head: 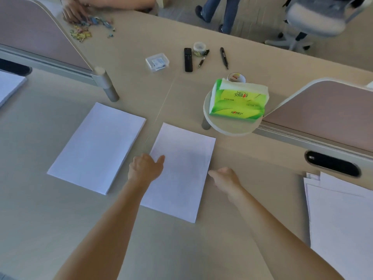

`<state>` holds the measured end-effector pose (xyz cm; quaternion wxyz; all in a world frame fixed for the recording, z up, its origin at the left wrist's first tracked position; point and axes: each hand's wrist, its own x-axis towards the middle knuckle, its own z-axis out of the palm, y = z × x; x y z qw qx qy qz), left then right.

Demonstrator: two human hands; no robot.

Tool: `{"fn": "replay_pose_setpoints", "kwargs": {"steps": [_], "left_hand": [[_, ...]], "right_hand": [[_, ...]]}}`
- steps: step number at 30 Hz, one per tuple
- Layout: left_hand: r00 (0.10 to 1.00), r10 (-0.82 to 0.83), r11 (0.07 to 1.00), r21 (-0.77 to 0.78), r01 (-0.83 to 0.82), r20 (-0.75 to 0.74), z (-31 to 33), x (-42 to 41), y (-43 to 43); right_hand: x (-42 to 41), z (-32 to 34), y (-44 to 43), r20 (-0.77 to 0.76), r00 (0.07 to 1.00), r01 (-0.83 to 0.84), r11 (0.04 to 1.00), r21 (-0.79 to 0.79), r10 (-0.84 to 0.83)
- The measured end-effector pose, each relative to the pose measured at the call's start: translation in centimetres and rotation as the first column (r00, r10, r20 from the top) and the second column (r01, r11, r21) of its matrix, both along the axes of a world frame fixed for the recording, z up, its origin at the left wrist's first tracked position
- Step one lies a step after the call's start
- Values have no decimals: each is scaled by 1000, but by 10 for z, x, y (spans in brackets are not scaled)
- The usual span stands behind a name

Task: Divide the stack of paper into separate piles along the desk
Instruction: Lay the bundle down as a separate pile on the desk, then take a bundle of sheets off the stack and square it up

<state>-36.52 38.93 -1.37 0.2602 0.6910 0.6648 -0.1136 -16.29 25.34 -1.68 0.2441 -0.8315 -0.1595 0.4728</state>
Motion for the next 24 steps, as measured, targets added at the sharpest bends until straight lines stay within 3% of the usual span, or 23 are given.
{"fn": "replay_pose_setpoints", "kwargs": {"steps": [5,10,15,17,20,22,24], "left_hand": [[980,-156,986,-33,162,126,24,10,-48],[928,-338,937,-31,347,157,47,45,-106],[875,-424,883,-109,457,235,80,111,-180],[869,-356,883,-182,434,344,82,141,-210],[872,-52,884,-383,267,487,74,191,-257],[855,174,844,-522,126,488,71,222,-287],[852,269,812,-582,50,449,64,247,-314]], "right_hand": [[18,2,-65,-41,996,85,992,89,-82],[36,68,-138,-39,965,261,944,199,-259],[90,90,-236,-75,924,383,901,202,-376],[116,95,-276,-73,905,424,886,186,-418],[155,96,-335,-47,869,494,854,166,-493],[184,90,-370,-36,849,526,838,145,-527],[211,82,-400,-7,842,536,836,115,-539]]}}
